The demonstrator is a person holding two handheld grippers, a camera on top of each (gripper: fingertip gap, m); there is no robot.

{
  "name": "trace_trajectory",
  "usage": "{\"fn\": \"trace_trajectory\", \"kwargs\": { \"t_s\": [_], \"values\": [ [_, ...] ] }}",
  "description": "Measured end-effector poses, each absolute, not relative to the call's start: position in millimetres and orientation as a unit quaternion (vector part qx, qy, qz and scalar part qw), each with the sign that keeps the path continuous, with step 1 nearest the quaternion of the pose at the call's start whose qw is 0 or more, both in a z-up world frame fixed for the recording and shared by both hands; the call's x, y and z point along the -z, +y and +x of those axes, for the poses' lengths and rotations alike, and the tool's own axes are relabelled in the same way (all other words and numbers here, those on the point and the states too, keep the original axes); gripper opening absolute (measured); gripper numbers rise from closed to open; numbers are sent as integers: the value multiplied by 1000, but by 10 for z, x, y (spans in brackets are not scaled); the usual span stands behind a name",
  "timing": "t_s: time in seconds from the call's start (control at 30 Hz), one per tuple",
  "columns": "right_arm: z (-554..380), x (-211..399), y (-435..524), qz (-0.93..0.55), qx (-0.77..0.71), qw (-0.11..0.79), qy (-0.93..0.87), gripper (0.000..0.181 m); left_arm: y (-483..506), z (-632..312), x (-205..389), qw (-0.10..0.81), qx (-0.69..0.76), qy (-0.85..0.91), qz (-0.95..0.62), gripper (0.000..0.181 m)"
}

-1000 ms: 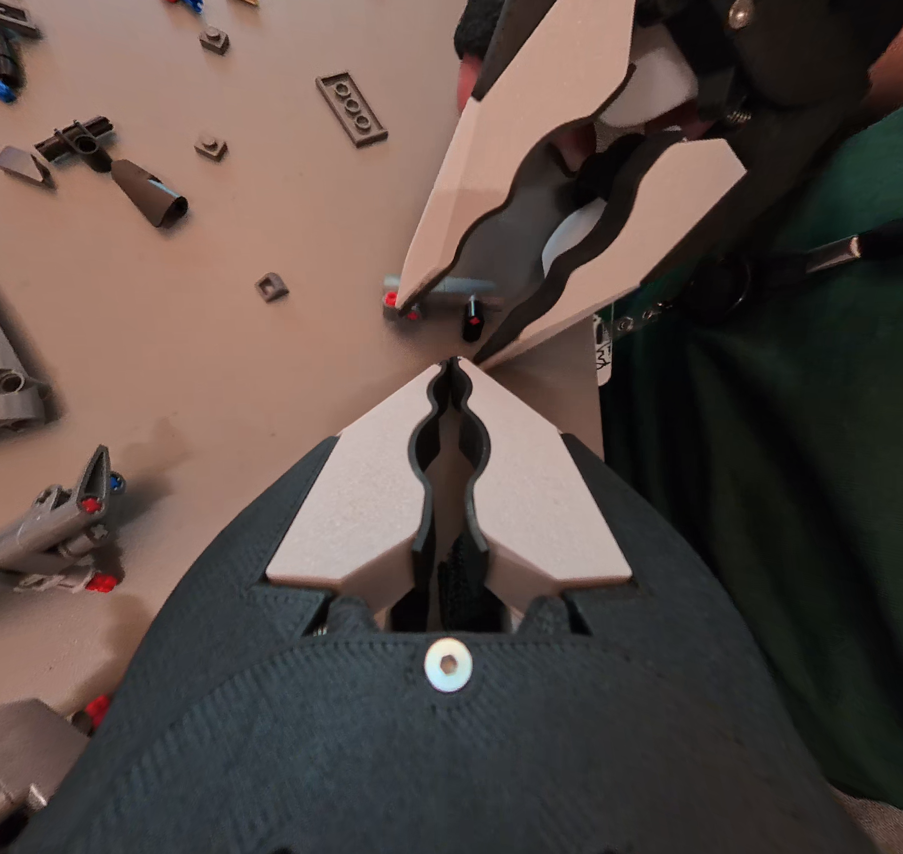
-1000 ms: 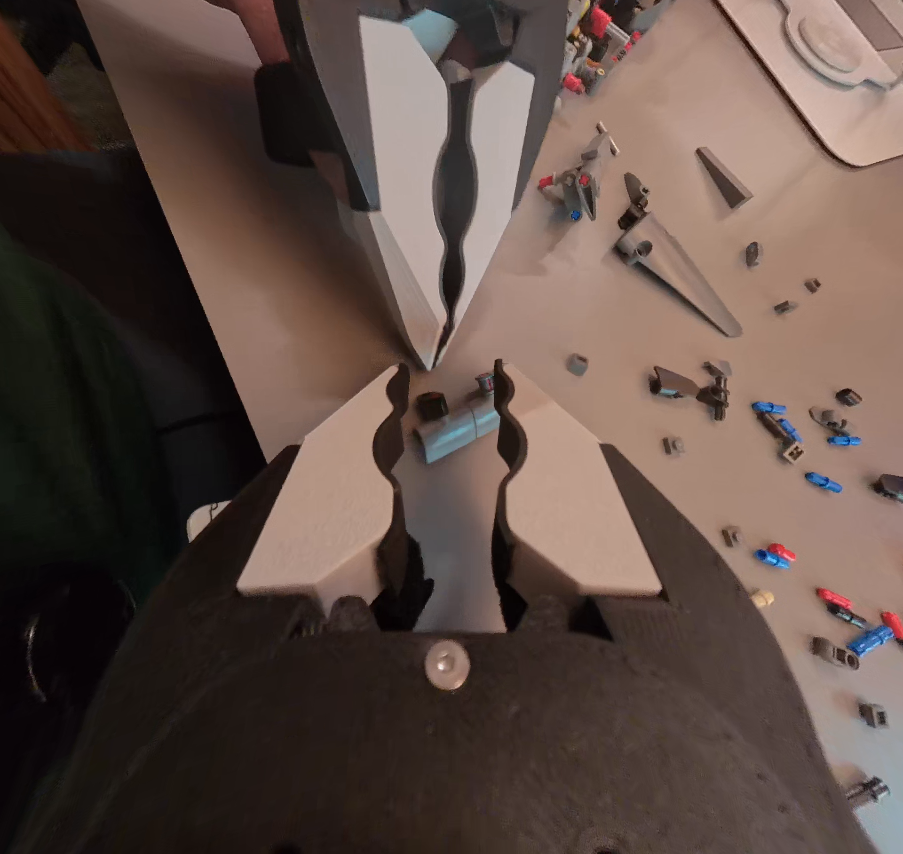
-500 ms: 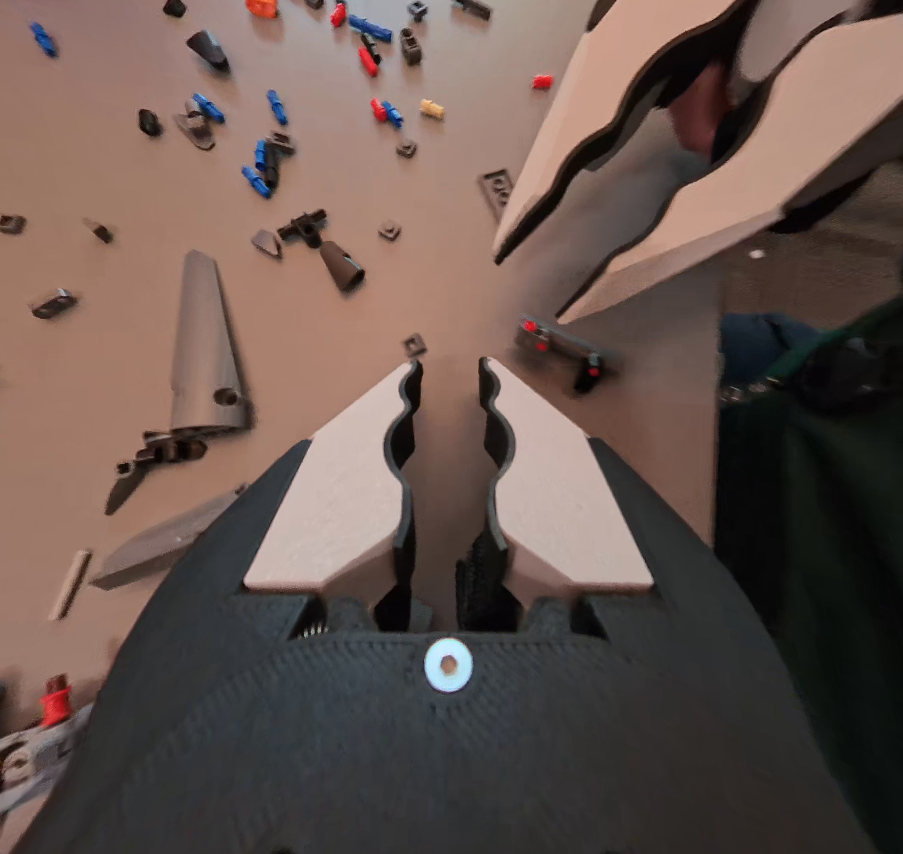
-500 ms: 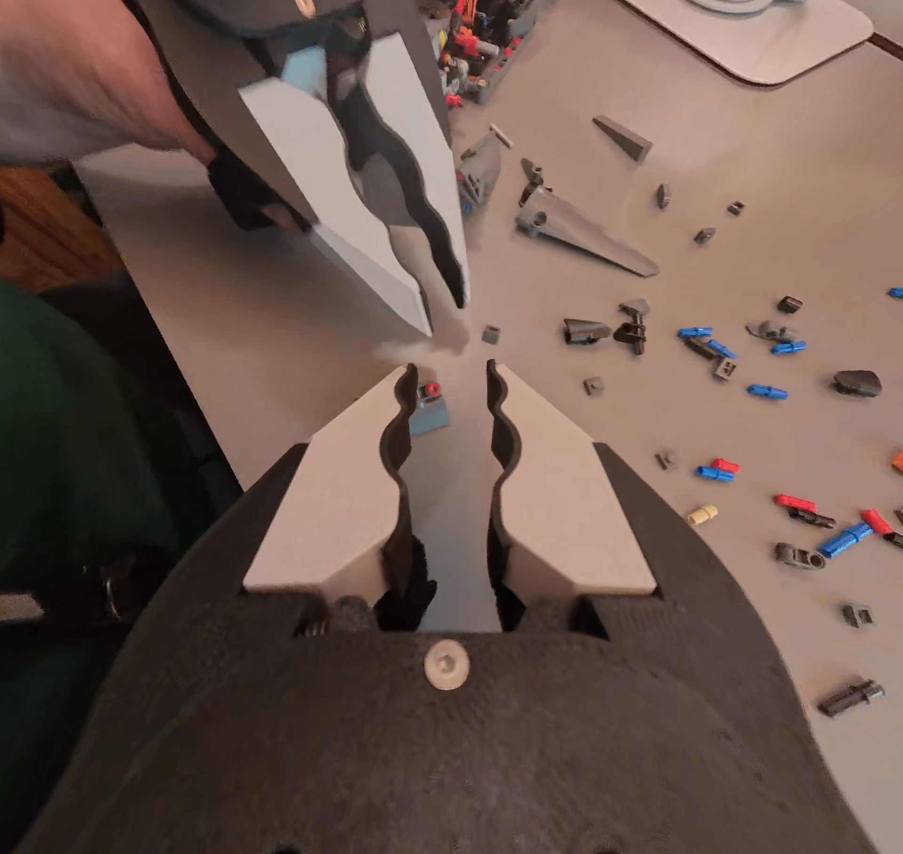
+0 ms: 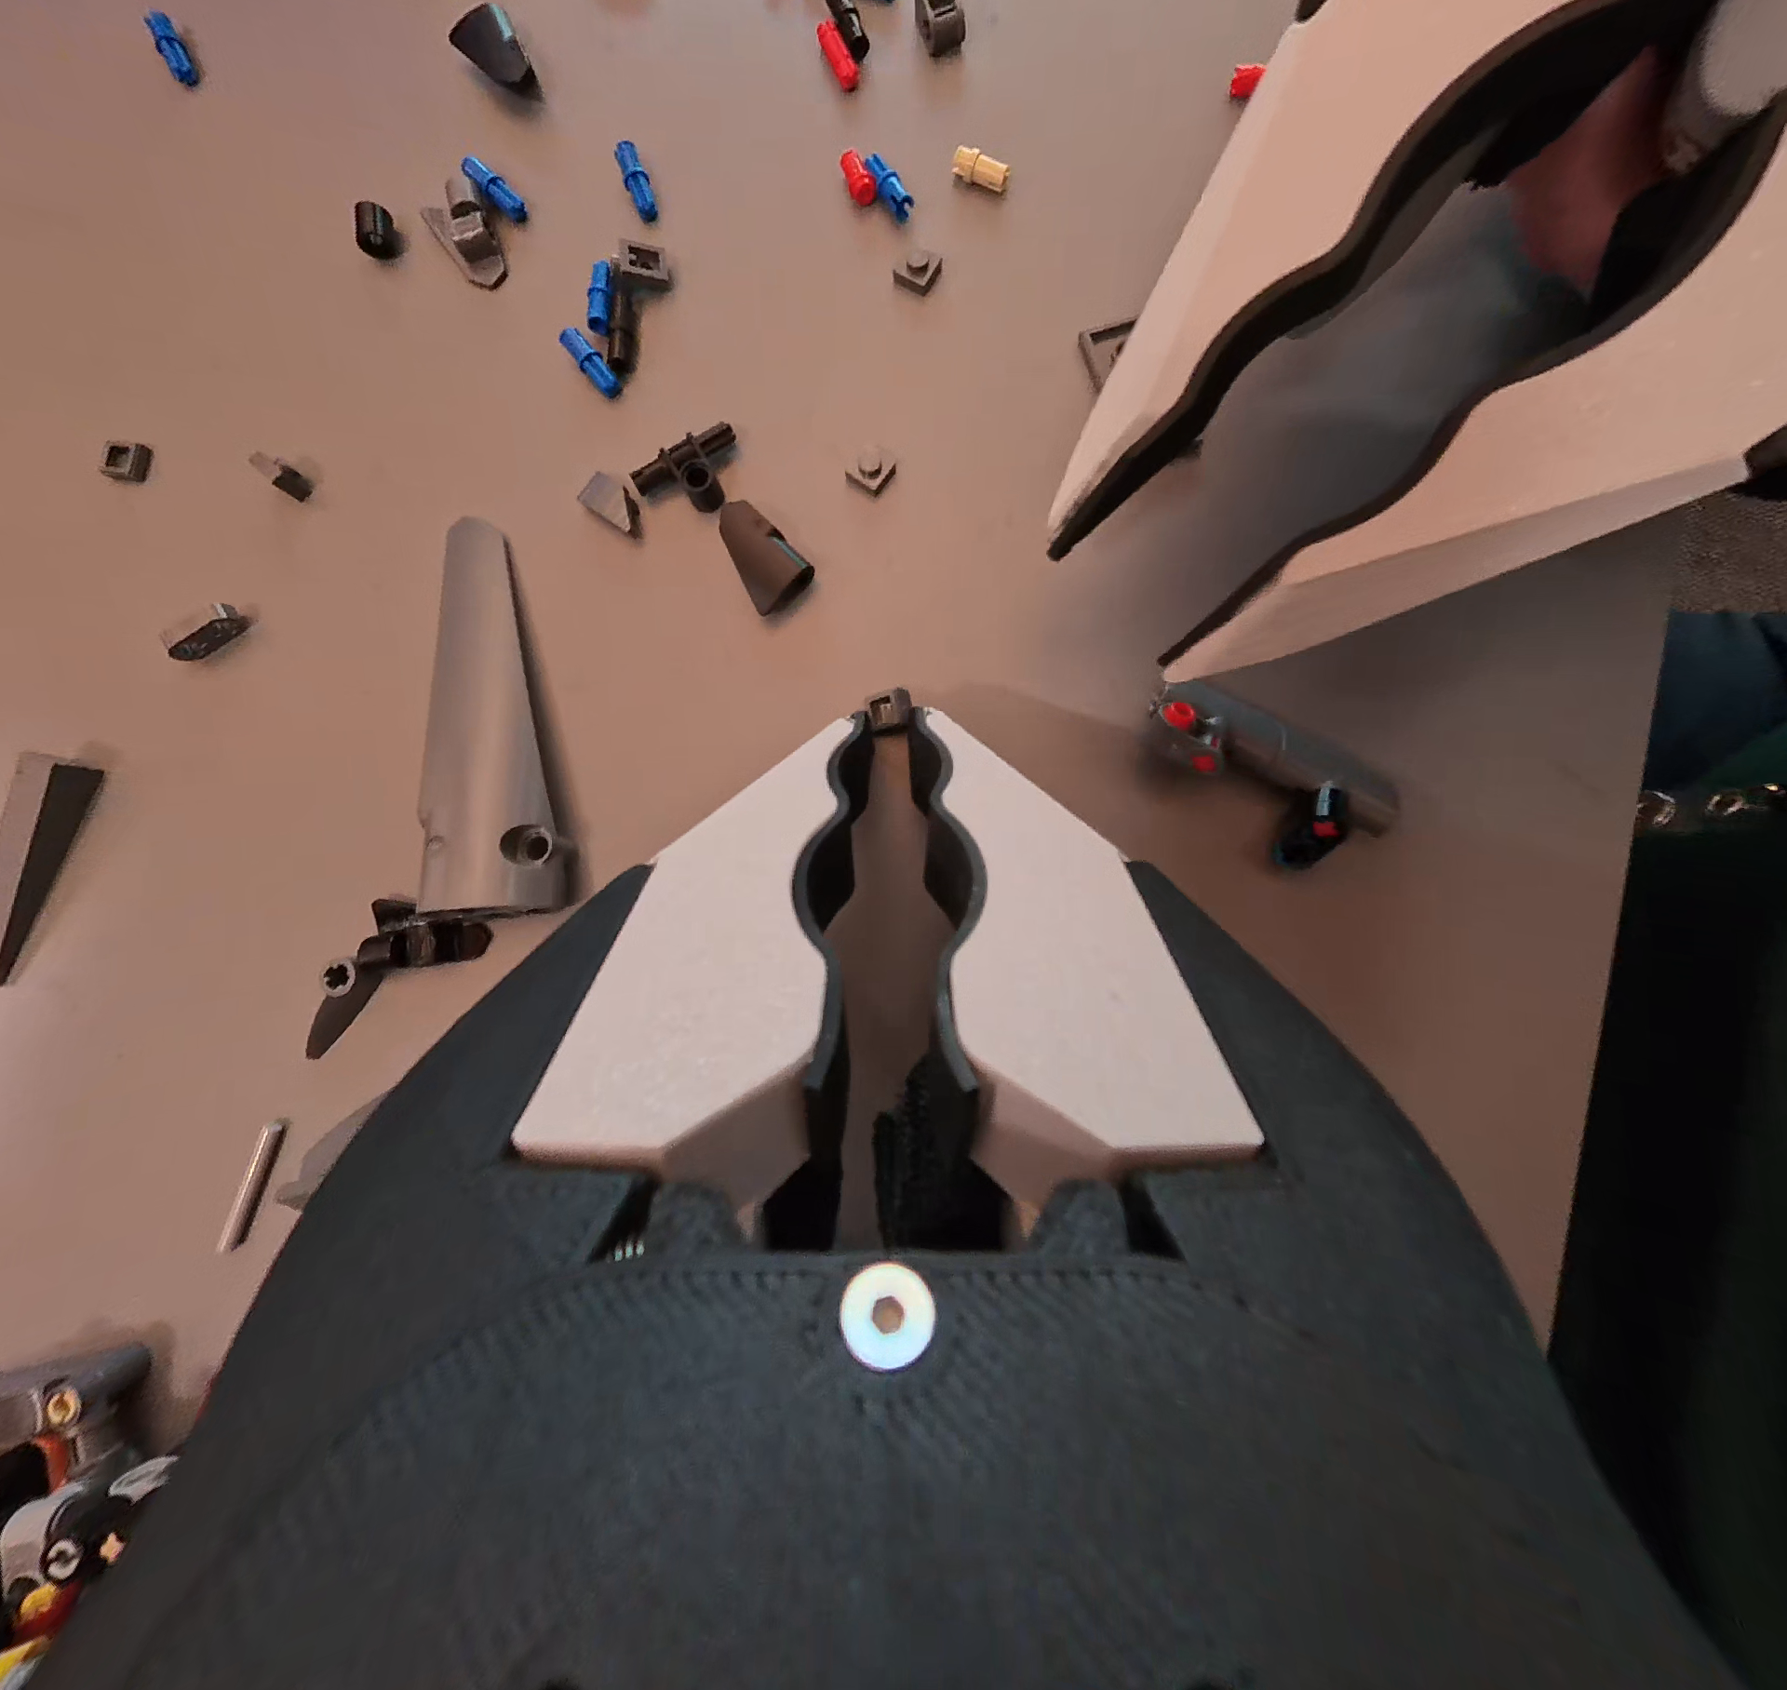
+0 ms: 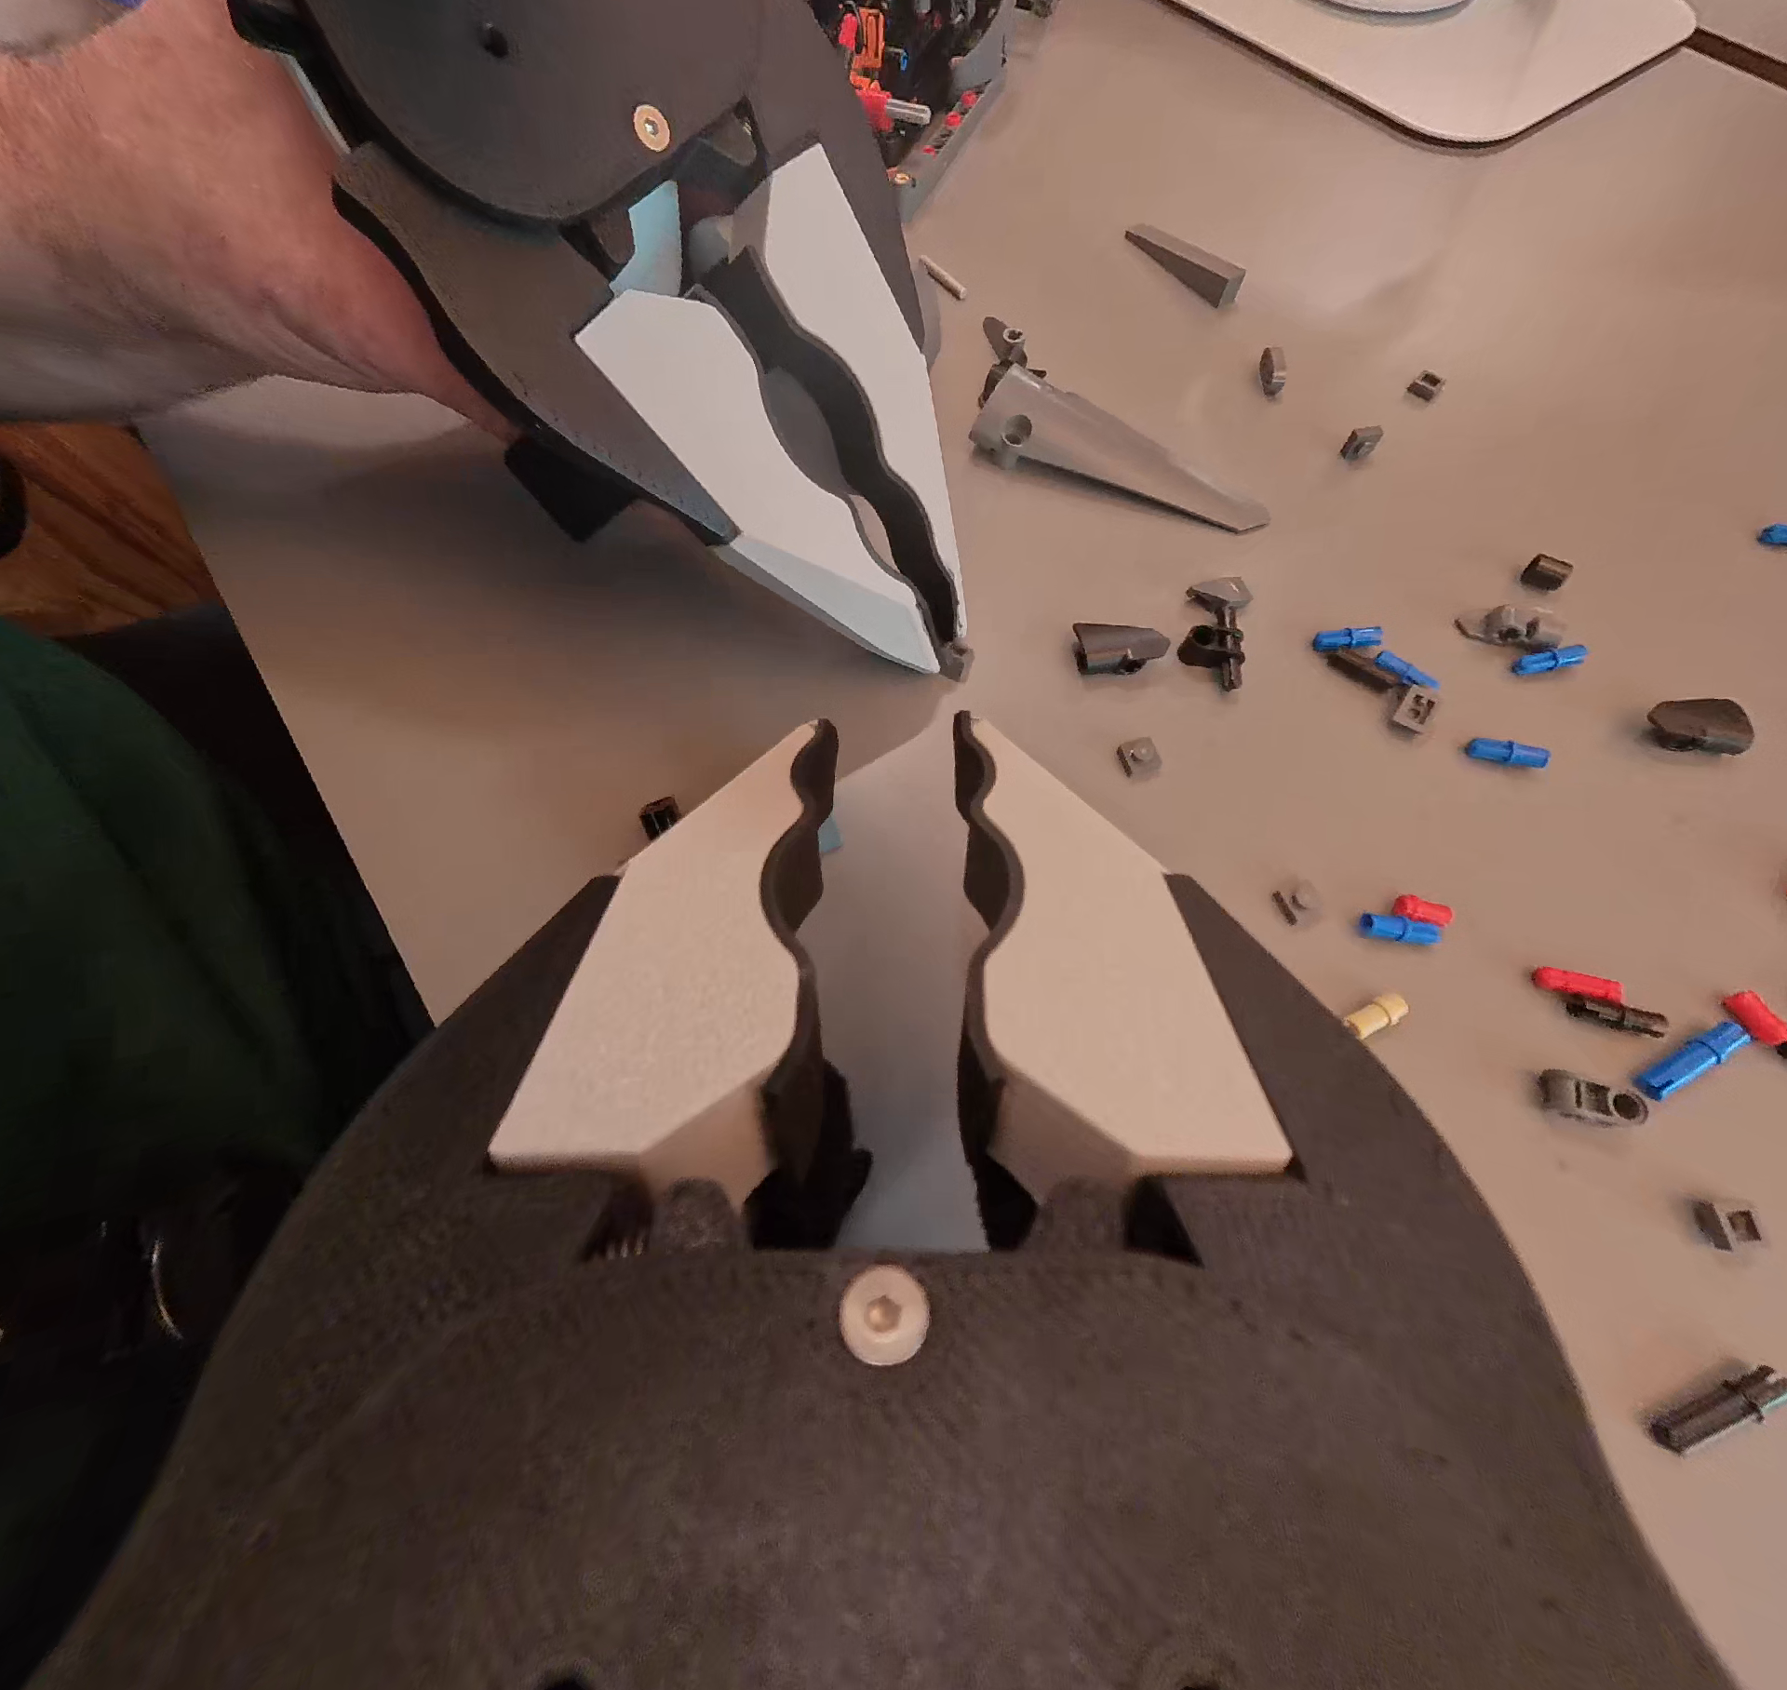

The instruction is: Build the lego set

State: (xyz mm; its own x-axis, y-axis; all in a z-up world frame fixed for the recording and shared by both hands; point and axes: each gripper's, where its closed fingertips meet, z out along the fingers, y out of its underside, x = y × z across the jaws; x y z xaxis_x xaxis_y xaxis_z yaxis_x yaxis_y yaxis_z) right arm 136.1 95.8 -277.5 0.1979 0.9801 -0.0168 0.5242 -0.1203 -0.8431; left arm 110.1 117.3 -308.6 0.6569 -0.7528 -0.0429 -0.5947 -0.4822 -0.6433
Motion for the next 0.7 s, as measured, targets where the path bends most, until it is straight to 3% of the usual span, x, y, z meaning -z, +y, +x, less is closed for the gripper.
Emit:
{"fn": "trace_trajectory", "kwargs": {
  "t_s": [0.03, 0.37, 0.7],
  "values": [
    [1355, 2777, 969, -682, -310, 366, -552, 22, 1172, 1104, 3085, 321, 124, 395, -852, 5],
    [1236, 3018, 1113, -706, -271, 315, -573, 23, 1156, 1185, 3003, 337, 205, 344, -852, 3],
    [1111, 2942, 1127, -671, -254, 357, -598, 11, 1139, 1198, 2898, 334, 279, 306, -847, 3]
  ]
}}
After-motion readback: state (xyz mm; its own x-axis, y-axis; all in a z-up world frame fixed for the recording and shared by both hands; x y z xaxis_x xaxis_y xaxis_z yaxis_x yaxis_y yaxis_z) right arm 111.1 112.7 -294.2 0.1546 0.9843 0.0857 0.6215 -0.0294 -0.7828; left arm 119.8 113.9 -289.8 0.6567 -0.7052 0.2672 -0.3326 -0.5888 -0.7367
